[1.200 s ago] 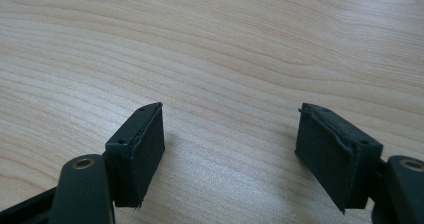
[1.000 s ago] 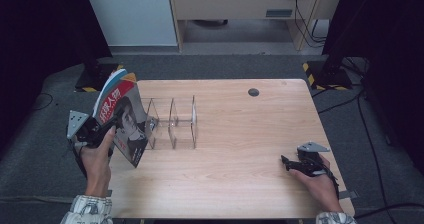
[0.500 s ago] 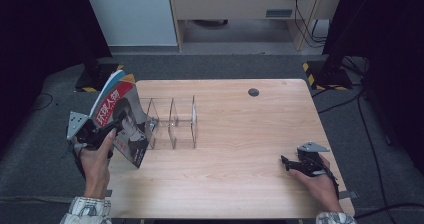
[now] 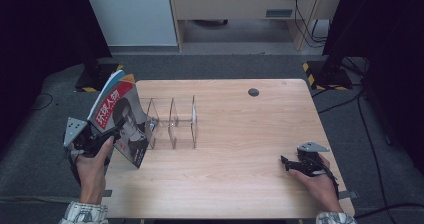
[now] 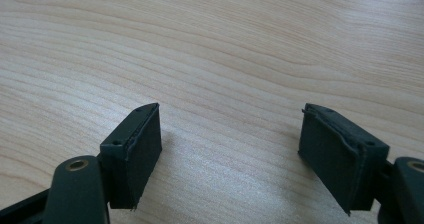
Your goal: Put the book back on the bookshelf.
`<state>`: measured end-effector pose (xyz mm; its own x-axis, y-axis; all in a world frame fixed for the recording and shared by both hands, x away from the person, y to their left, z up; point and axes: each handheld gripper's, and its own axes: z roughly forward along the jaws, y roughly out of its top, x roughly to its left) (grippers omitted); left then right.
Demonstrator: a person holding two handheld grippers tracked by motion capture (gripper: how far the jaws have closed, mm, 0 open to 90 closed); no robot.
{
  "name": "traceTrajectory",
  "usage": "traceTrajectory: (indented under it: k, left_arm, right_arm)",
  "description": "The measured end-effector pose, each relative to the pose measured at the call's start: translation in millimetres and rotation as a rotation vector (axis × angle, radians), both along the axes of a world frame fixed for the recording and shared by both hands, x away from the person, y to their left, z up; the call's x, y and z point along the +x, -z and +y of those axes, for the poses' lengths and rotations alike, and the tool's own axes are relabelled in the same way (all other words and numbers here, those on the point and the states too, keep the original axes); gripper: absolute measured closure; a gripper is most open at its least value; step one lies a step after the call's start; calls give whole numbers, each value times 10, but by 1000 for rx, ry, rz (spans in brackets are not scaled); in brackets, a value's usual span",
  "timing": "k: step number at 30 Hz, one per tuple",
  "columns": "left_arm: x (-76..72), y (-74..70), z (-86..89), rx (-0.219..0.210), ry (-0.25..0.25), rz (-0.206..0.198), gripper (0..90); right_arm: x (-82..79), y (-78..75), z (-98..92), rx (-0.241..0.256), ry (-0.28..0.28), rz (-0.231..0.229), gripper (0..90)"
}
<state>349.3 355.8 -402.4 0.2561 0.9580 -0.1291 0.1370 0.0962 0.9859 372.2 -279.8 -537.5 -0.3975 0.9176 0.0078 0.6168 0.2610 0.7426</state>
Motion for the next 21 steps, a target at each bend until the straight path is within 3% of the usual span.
traceTrajectory:
  k: [14, 21]
  left_arm:
    - [-143, 107, -1, 33, -6, 18, 29]
    - [-236, 248, 41, 34, 4, 33, 29]
  right_arm:
    - [2, -2, 7, 4, 0, 4, 239]
    - [3, -1, 9, 2, -1, 4, 237]
